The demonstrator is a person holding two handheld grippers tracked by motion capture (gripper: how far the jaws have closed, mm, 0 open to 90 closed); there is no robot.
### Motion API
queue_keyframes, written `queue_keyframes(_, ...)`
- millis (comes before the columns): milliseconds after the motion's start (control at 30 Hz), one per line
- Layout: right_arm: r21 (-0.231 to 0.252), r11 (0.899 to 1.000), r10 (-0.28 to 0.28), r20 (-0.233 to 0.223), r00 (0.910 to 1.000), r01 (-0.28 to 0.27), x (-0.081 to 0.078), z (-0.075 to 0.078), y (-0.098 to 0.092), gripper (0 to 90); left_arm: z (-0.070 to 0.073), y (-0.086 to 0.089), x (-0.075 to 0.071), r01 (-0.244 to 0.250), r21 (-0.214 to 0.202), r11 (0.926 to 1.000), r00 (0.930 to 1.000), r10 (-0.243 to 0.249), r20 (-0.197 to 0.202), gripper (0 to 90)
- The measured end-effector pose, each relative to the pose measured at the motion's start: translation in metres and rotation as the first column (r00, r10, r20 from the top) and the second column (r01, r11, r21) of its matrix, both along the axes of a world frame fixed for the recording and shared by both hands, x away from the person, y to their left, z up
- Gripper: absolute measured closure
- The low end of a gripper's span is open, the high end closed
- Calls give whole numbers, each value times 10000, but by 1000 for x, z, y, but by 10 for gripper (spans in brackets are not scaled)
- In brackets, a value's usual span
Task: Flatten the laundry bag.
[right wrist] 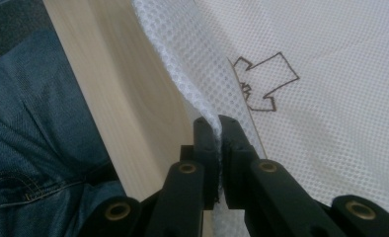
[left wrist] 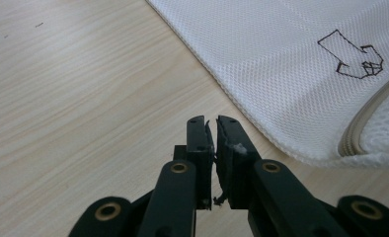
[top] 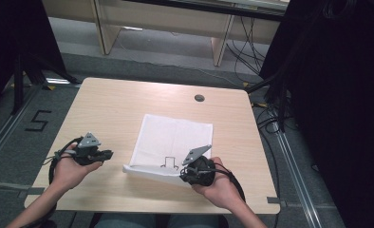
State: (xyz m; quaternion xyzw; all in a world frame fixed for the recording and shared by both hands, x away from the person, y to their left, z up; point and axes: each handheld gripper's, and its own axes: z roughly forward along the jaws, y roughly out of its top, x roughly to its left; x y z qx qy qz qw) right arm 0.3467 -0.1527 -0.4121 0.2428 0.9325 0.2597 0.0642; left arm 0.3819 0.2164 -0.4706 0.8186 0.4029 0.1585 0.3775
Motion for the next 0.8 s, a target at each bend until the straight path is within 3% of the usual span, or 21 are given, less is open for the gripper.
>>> queue_keyframes(100,-24,10000,48,-122,9999,-48,-1,-3,0,875,0,-1,0,67,150,9999,10000,-68,64,830)
queue_keyframes(133,-40,10000,17,-159,9999,-18,-2,-4,0,875,-2,-3,0,-83,-92,9999,9999,83,84,831)
queue_keyframes(200,-45,10000,54,-250,9997,-55,-3,-9,1,875,-1,-2,0,123,216,9997,9999,-123,8,830)
queue_keyframes(267,-103,9999,57,-411,9991,-61,-5,-12,1,875,-1,-2,0,189,264,9995,9998,-189,-2,830)
queue_keyframes(600,-241,9995,191,-763,9969,-210,-7,-27,-1,874,-2,-3,0,111,195,9997,9999,-111,25,824)
queue_keyframes(667,-297,9993,182,-836,9963,-207,-8,-30,-1,874,-3,-5,0,-92,-8,10000,9999,92,94,821)
queue_keyframes(733,-363,9993,96,-917,9957,-130,-8,-31,-1,874,-2,-3,0,105,220,9997,9999,-107,113,819)
queue_keyframes(800,-382,9993,4,-937,9956,-40,-8,-32,-1,874,-2,-4,0,76,174,9998,9999,-78,117,816)
